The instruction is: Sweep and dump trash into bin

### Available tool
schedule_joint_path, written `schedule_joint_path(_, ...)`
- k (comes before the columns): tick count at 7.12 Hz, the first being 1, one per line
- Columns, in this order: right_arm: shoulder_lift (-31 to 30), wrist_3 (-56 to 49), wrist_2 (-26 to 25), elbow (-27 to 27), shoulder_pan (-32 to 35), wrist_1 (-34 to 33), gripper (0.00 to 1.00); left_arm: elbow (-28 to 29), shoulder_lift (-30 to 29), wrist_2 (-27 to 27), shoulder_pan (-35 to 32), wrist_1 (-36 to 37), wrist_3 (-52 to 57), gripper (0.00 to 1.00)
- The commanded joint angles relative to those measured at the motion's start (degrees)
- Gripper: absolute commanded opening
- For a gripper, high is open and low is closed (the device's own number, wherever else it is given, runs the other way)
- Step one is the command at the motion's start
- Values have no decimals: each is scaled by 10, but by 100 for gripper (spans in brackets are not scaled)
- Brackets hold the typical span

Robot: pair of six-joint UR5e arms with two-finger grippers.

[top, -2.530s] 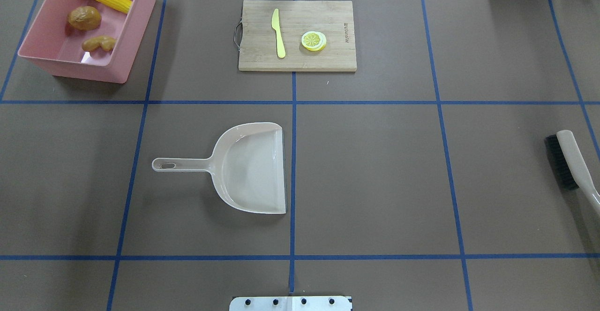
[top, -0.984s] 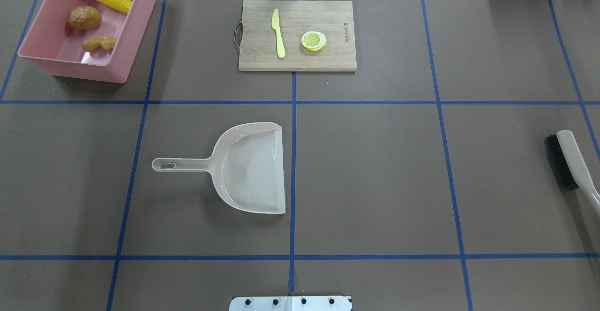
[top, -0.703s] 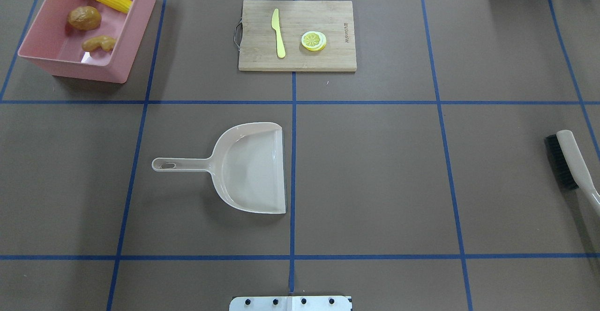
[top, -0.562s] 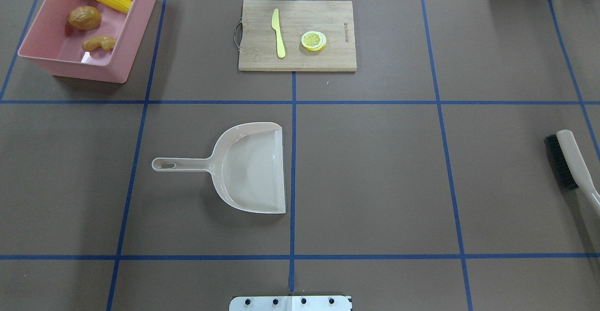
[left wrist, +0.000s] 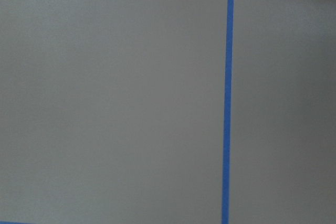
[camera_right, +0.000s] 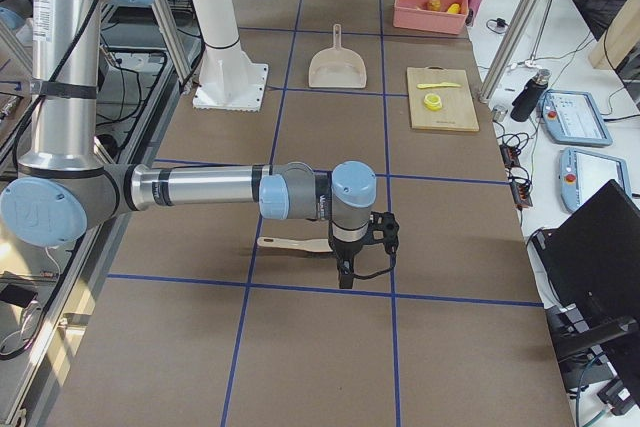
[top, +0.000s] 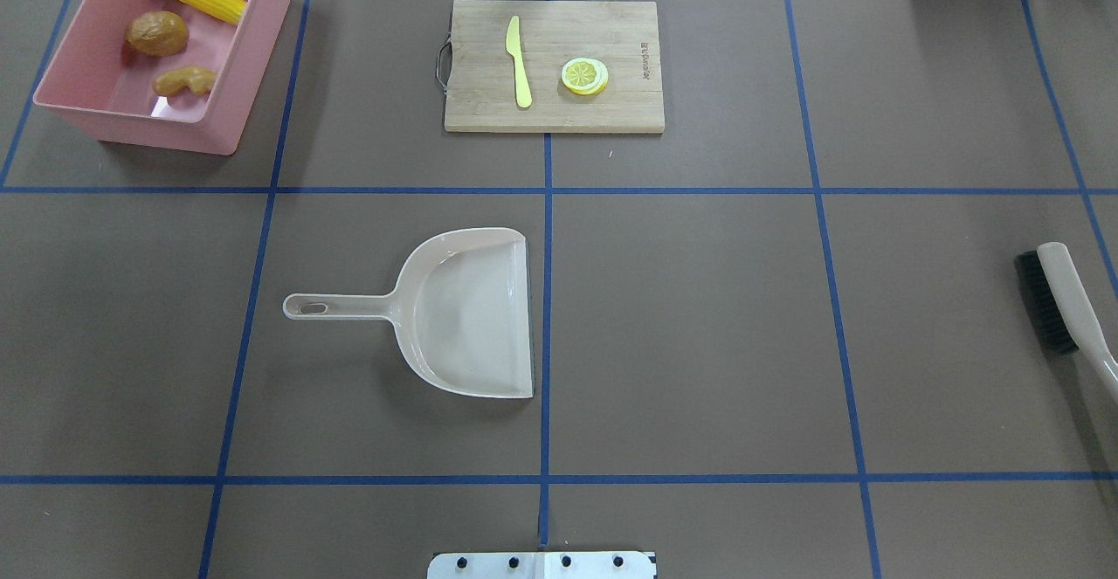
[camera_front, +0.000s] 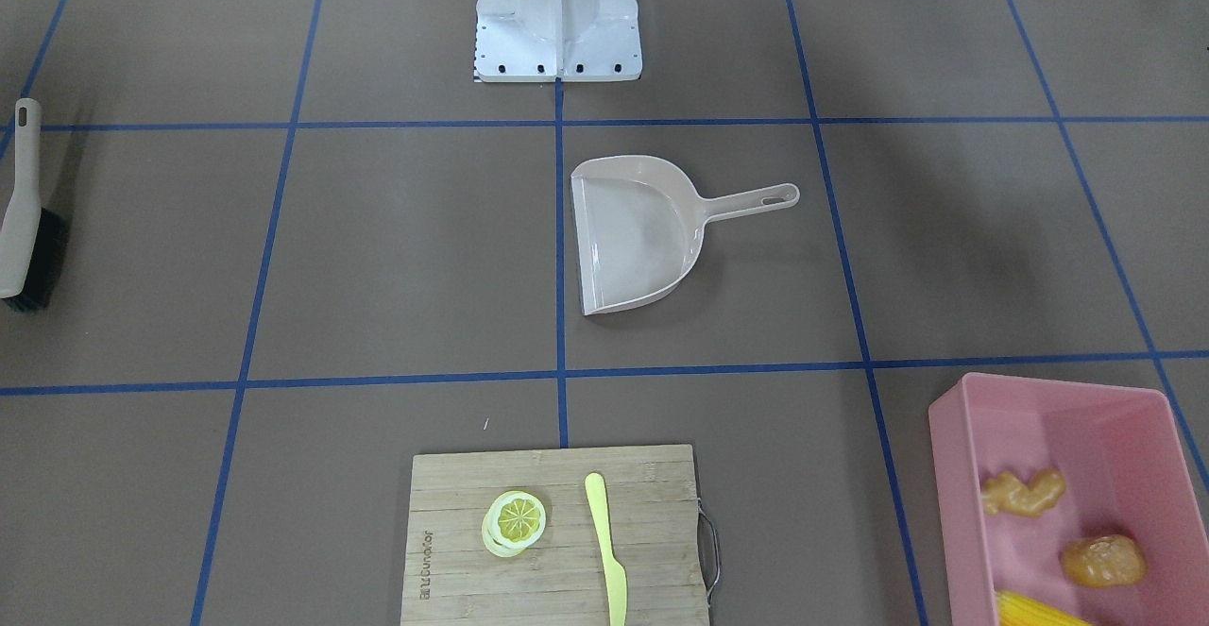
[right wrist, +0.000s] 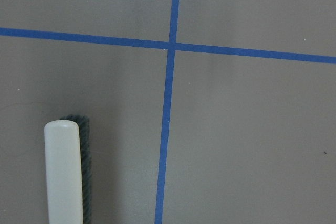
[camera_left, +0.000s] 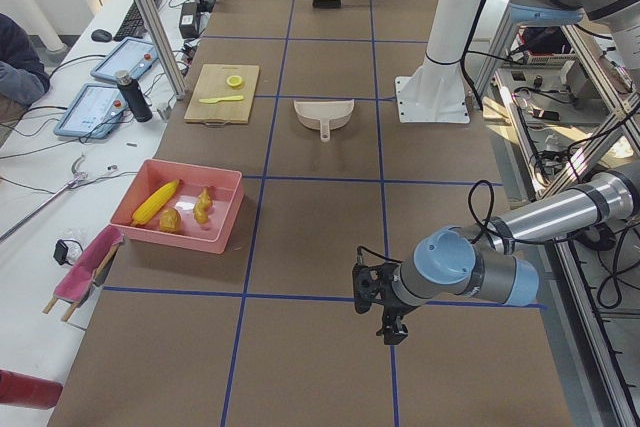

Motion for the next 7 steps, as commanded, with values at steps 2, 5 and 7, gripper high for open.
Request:
schedule_joint_path(2,4,0,0,-2,1,-1,100,-27,-55,11,2,108,-12,99)
schedule_joint_path(5,5,0,1,-4,2,-1,100,-78,-147,8,3,290,-14,99)
schedule_joint_path(7,20,8,1,-22,5,-1,100,-76,-173,9,6,334,-14,99)
